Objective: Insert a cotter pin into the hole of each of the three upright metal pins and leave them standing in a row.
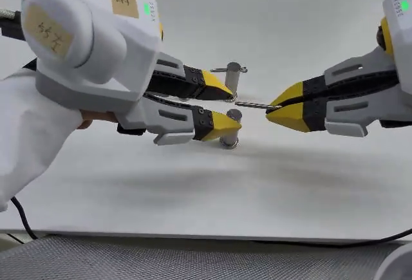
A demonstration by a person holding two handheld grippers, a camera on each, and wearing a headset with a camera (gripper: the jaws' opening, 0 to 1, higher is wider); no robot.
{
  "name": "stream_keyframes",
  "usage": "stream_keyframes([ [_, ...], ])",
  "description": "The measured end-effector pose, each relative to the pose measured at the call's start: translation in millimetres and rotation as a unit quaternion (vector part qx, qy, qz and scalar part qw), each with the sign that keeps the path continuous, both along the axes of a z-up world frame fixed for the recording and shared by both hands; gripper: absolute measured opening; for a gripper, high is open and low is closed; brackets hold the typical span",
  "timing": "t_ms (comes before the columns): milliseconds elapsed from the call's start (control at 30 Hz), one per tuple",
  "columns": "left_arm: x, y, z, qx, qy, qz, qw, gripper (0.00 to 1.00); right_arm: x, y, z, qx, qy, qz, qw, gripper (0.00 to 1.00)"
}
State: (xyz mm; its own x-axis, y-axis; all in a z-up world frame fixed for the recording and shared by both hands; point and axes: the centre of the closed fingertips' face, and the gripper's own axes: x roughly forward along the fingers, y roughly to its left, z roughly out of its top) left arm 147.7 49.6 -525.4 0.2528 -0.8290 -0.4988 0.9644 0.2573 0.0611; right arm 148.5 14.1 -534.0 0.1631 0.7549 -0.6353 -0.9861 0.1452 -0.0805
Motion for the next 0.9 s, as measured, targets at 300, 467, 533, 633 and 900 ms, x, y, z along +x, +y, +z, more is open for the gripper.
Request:
stream_keyframes([
  [300, 1.6, -9.7, -15.0, 0.019, 0.014, -0.003, 0.9997, 0.20, -0.4, -12.6, -25.5, -0.034, 0.005, 0.000, 0.9994, 0.00],
  [467, 7.0, -9.5, -18.8, 0.029, 0.010, 0.002, 0.9995, 0.18, 1.7, -11.4, -26.5, -0.032, 0.004, 0.002, 0.9995, 0.00],
  [533, 8.3, -8.5, -20.1, 0.034, 0.008, 0.001, 0.9994, 0.17, 3.8, -10.9, -26.7, -0.031, 0.004, 0.003, 0.9995, 0.00],
  [633, 8.4, -7.3, -22.2, 0.039, 0.009, -0.002, 0.9992, 0.14, 4.7, -10.3, -27.2, -0.032, 0.003, 0.003, 0.9995, 0.00],
  [900, 7.7, -6.3, -28.0, 0.049, 0.010, -0.005, 0.9987, 0.10, 4.9, -6.5, -30.1, -0.031, 0.004, 0.008, 0.9995, 0.00],
])
